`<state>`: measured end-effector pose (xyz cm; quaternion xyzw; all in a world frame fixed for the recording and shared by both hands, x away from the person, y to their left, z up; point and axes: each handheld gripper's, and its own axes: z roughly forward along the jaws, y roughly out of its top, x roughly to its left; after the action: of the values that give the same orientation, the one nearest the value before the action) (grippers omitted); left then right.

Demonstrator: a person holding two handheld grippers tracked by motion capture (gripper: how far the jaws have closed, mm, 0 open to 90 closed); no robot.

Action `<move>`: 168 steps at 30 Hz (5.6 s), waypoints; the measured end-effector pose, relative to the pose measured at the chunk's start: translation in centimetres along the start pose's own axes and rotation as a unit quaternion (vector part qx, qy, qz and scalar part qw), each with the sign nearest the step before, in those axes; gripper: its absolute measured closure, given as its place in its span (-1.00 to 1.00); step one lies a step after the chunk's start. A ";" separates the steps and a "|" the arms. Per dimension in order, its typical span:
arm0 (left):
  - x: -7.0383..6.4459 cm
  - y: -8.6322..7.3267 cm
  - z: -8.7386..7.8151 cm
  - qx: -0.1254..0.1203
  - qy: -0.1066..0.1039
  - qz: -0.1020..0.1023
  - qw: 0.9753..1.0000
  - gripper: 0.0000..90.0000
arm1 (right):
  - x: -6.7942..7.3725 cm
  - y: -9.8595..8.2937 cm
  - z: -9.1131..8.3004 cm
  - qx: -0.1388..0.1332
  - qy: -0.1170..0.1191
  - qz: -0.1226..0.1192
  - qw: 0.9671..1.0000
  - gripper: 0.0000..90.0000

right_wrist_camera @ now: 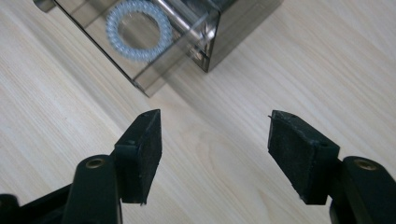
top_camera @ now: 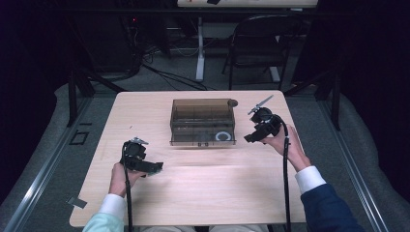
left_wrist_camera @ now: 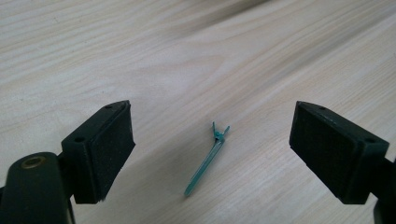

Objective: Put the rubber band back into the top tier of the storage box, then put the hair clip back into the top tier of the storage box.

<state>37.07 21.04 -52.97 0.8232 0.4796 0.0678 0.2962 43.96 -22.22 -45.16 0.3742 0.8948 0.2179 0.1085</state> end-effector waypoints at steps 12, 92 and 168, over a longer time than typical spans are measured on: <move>0.2 -0.1 0.0 0.001 0.001 0.000 1.000 -0.69 | -0.5 -3.6 1.0 -0.005 0.010 0.031 0.999 -0.42; -0.4 0.1 0.6 0.089 -0.001 0.098 0.991 0.40 | 1.1 -7.2 4.3 0.044 0.061 0.011 0.997 -0.67; 0.4 1.4 -0.2 0.133 -0.004 0.068 0.989 0.90 | 0.8 -7.2 4.1 0.042 0.055 0.003 0.998 -0.66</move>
<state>38.23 21.01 -52.11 0.8861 0.4266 0.0201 0.1803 40.36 -24.84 -52.20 0.3682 0.9069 0.2005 0.0422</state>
